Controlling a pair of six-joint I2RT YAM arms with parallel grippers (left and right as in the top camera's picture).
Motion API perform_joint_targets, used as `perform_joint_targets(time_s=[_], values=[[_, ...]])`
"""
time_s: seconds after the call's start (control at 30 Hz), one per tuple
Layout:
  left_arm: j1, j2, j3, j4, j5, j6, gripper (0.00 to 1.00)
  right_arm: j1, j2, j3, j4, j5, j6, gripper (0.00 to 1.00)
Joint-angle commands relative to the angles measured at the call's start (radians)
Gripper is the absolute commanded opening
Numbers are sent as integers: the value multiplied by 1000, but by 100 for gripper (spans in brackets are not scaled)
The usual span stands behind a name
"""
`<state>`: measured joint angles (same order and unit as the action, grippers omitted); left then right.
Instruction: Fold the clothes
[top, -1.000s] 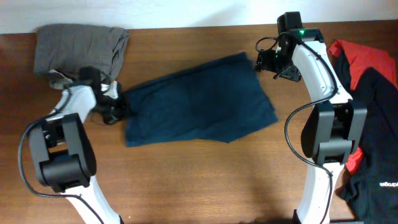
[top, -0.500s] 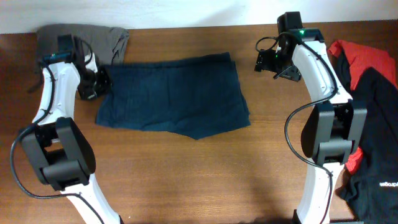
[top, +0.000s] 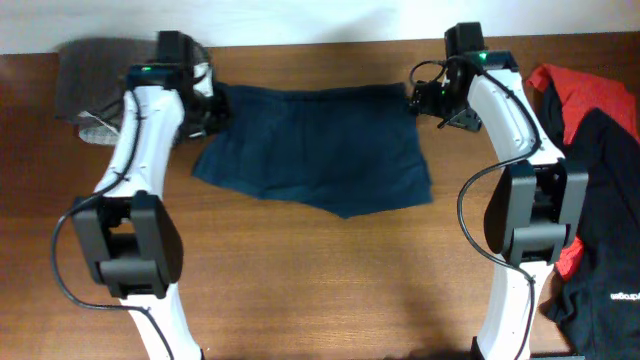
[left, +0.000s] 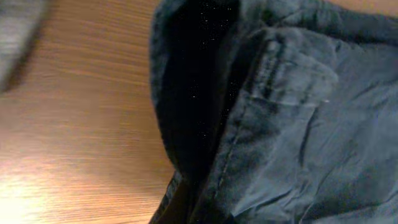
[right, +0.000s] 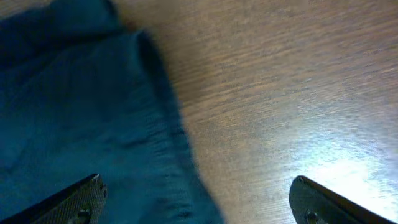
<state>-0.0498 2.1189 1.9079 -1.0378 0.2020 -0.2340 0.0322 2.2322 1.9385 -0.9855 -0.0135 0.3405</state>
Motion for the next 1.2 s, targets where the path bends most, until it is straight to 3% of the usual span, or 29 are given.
perform_joint_targets(time_s=[0.0, 0.27, 0.53, 1.17], values=[[-51, 0, 84, 0, 18, -20, 0, 1, 2, -79, 45, -2, 9, 99], [-45, 0, 233, -50, -92, -20, 0, 0, 2, -114, 60, -22, 9, 99], [-57, 0, 250, -52, -95, -24, 0, 0, 2, -114, 68, -107, 9, 99], [-168, 122, 250, 272, -95, -200, 1, 0, 2, -114, 66, -107, 9, 99]])
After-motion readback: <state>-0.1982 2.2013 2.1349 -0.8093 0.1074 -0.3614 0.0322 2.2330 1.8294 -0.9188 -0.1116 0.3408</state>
